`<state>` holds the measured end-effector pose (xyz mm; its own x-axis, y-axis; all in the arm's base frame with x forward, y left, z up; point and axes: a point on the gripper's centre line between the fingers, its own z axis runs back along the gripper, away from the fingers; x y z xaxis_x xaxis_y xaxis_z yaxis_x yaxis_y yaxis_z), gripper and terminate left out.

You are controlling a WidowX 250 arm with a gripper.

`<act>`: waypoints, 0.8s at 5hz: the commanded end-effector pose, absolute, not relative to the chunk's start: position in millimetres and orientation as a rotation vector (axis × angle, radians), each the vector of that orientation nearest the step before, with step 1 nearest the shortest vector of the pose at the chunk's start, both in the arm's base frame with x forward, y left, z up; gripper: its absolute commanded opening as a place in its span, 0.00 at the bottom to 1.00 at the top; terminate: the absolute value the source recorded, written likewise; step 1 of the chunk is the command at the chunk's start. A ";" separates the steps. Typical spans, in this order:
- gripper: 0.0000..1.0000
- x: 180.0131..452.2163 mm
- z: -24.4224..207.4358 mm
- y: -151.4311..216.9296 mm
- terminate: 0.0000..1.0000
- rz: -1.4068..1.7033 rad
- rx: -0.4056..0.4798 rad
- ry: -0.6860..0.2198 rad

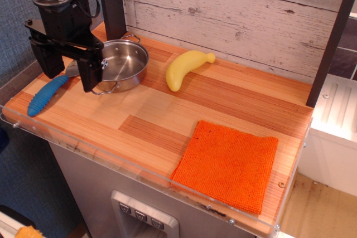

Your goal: Move the napkin to the left so that it is in the middle bottom of the table.

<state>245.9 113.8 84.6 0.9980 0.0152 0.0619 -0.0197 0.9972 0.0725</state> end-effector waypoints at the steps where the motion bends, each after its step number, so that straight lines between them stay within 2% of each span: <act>1: 1.00 245.9 84.6 113.8 0.00 0.017 0.073 -0.061; 2: 1.00 245.1 86.2 102.3 0.00 0.003 0.060 -0.070; 4: 1.00 238.5 102.9 38.9 0.00 -0.099 0.053 -0.105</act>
